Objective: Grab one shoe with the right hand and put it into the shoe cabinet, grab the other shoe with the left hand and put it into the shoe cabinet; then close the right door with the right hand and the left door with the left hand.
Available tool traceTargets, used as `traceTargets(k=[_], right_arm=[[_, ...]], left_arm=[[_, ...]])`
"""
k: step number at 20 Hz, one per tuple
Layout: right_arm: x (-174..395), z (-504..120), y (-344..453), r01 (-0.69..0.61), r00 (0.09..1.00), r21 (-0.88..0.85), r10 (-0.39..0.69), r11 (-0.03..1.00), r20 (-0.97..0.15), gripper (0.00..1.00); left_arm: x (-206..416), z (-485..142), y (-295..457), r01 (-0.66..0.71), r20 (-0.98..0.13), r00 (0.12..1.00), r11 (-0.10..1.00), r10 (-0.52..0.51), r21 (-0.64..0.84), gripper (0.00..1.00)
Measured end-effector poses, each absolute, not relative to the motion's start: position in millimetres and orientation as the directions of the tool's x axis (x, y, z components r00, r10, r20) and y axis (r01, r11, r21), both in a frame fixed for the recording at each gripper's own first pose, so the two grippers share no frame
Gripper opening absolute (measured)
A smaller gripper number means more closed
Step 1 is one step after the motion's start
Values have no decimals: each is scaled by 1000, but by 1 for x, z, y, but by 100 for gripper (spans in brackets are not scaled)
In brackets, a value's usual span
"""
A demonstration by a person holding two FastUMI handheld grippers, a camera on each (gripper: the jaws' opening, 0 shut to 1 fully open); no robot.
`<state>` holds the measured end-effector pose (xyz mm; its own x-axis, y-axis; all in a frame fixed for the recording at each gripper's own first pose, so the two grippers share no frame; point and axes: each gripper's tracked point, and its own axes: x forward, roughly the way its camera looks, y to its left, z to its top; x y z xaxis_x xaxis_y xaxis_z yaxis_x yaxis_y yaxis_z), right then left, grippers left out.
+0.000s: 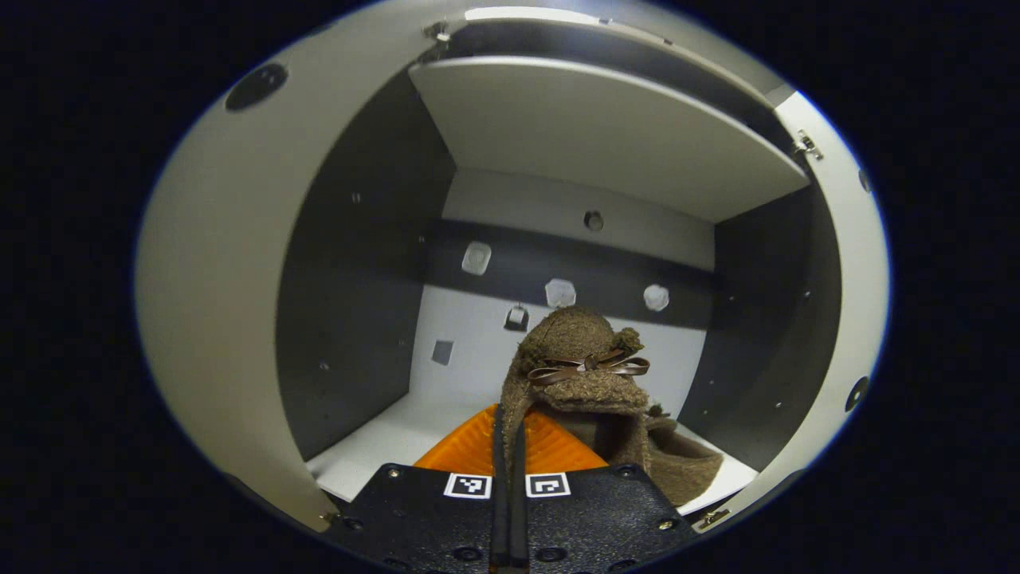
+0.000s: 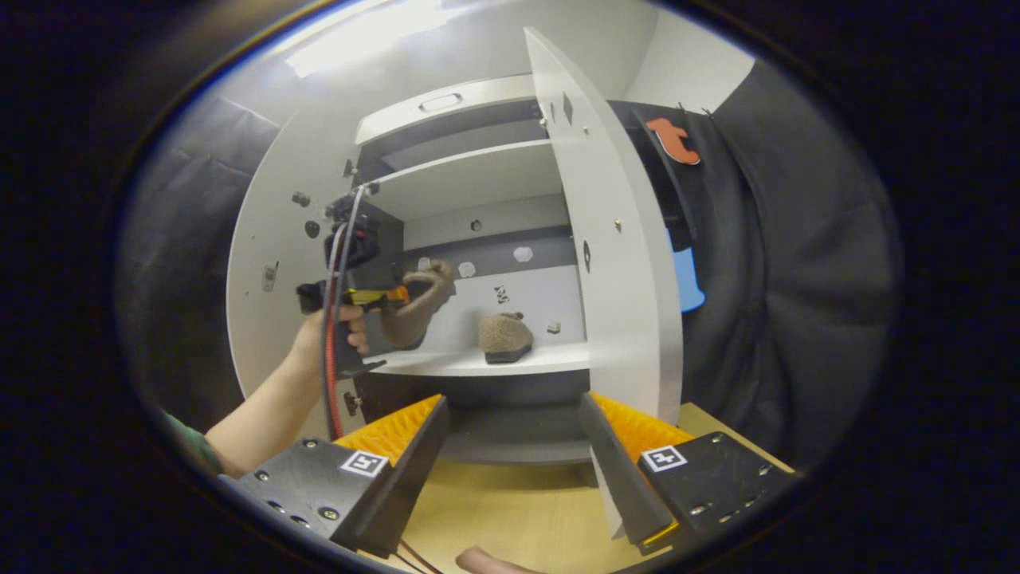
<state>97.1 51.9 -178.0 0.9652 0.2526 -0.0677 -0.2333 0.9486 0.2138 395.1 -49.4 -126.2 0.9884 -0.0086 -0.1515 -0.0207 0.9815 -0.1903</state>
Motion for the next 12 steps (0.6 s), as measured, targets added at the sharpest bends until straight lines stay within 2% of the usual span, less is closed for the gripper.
traceTargets(k=[3, 9, 10, 11, 12], right_arm=[[96, -176, 56, -237, 964, 197, 255, 951, -71, 99], [93, -177, 62, -219, 969, 192, 236, 957, -73, 100], [92, -172, 60, -205, 974, 196, 220, 959, -57, 100], [90, -166, 59, -205, 976, 199, 216, 958, -37, 100], [88, -164, 61, -208, 976, 205, 218, 956, -26, 100]], left_arm=[[420, -160, -44, -50, -239, 971, 983, 7, -177, 1], [430, -165, -50, 3, -240, 970, 988, -41, -156, 5], [427, -158, -51, 19, -218, 975, 989, -51, -146, 10], [424, -153, -51, 34, -204, 977, 988, -65, -151, 10], [423, -147, -54, 45, -187, 979, 986, -76, -163, 32]])
